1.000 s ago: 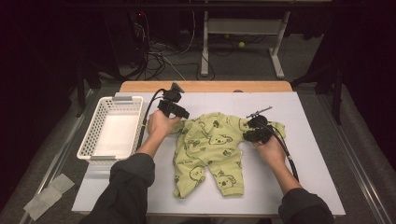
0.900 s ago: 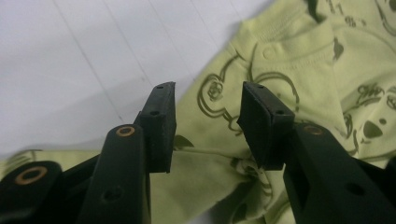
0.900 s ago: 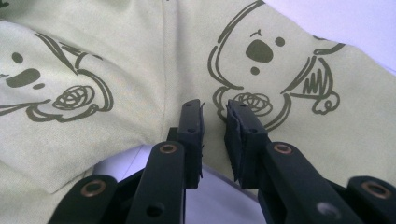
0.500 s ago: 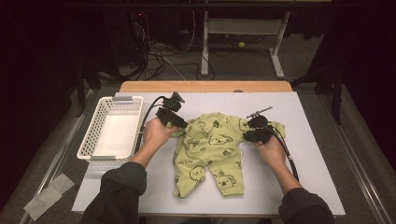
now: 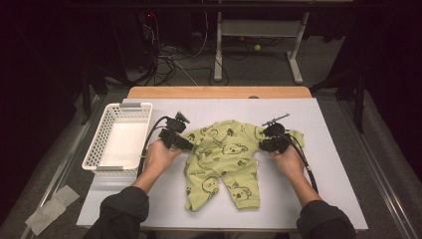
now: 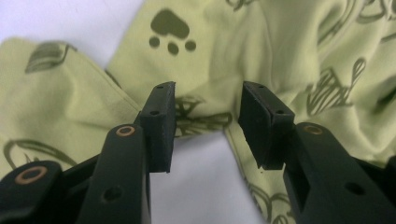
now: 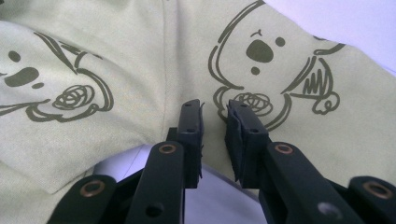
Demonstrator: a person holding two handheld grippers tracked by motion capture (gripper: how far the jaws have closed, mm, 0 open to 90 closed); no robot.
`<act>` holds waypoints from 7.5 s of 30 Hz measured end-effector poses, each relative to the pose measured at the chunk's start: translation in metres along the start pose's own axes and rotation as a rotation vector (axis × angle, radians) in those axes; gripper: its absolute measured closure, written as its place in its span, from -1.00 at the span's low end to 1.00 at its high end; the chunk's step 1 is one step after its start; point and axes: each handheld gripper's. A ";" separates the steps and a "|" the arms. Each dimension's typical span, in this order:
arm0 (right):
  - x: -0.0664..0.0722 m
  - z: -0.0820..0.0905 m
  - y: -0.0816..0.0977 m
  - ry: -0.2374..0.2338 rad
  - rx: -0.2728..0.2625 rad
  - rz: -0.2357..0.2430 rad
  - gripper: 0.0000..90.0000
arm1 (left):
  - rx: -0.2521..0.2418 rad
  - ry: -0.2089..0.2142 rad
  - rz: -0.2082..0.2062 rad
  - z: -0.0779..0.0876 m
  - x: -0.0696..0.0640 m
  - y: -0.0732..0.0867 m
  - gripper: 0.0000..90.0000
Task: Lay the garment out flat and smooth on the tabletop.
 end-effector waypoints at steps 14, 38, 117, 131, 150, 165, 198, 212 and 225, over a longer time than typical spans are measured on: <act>0.000 0.000 0.000 0.004 0.000 -0.001 0.70 | -0.113 -0.015 0.028 0.026 0.010 -0.017 0.10; 0.000 0.000 0.000 0.000 -0.002 0.000 0.70 | 0.056 -0.138 -0.009 -0.020 0.015 -0.044 0.91; 0.000 -0.001 0.003 0.003 -0.034 -0.020 0.71 | -0.151 -0.073 0.101 0.028 0.023 0.029 0.75; 0.001 -0.001 0.005 0.008 -0.044 -0.030 0.71 | -0.150 -0.092 0.077 0.044 0.011 0.034 0.56; -0.001 -0.001 0.005 -0.006 -0.049 -0.041 0.71 | 0.079 -0.234 0.096 0.004 0.031 -0.062 0.24; -0.002 -0.001 0.005 -0.013 -0.051 -0.038 0.71 | 0.112 -0.236 0.056 0.007 0.034 -0.062 0.79; 0.003 -0.001 0.003 0.021 -0.033 -0.048 0.71 | -0.005 -0.090 -0.004 0.059 0.029 0.018 0.87; 0.001 -0.001 0.002 0.000 -0.048 -0.075 0.73 | -0.033 -0.050 -0.015 0.056 0.017 0.019 0.60; 0.008 -0.012 -0.021 -0.051 -0.038 -0.052 0.61 | -0.068 -0.005 0.013 0.011 0.011 -0.050 0.31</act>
Point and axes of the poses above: each handheld gripper's, and its own axes: z roughly backward along the jaws, y roughly out of its underside, x roughly to its left, and after that the axes turned 5 degrees about z, right-handed
